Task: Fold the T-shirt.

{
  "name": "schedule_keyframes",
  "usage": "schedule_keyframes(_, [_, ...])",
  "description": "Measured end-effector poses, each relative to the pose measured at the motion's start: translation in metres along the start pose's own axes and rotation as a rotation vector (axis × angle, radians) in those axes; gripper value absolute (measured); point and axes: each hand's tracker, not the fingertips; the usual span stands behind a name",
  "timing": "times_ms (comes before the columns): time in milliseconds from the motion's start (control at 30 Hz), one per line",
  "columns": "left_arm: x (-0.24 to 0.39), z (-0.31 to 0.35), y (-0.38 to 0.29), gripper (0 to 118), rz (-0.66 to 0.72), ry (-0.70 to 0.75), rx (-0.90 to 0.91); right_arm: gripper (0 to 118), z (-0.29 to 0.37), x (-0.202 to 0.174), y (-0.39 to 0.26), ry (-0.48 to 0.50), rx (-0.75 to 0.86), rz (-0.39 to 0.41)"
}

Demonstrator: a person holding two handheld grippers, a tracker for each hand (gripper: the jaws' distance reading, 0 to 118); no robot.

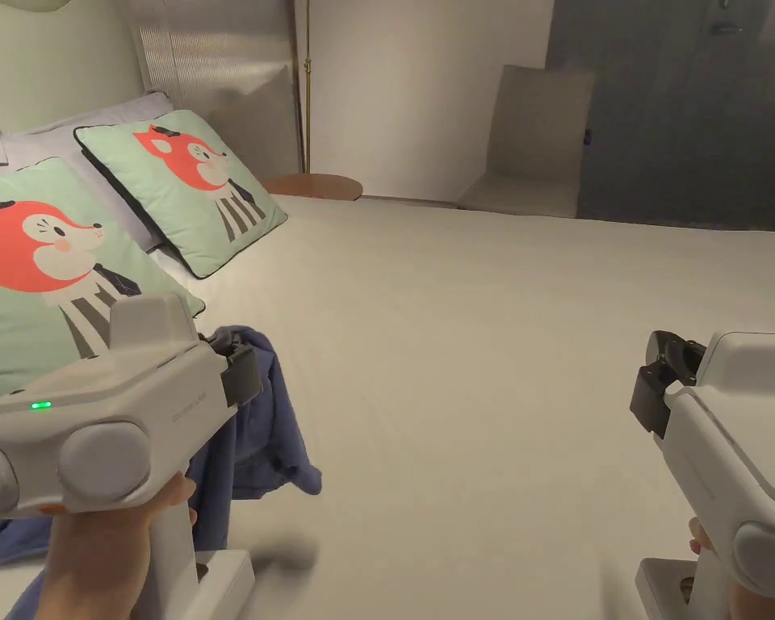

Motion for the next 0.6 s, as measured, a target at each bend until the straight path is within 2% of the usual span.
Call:
schedule_keyframes(167, [0.080,0.007,0.017,4,-0.047,-0.251,0.090,0,0.032,0.046,0.014,-0.094,0.050,-0.009])
schedule_keyframes(333, [0.157,0.001,-0.003,4,-0.069,-0.481,0.058,0,0.061,0.092,0.020,-0.199,0.078,-0.016])
schedule_keyframes(467, [0.199,-0.023,-0.053,4,-0.099,-0.578,-0.130,0,0.080,0.122,0.018,-0.267,0.078,-0.023])
schedule_keyframes(600, [0.224,-0.060,-0.138,4,-0.157,-0.559,-0.425,0,0.096,0.142,0.010,-0.308,0.059,-0.020])
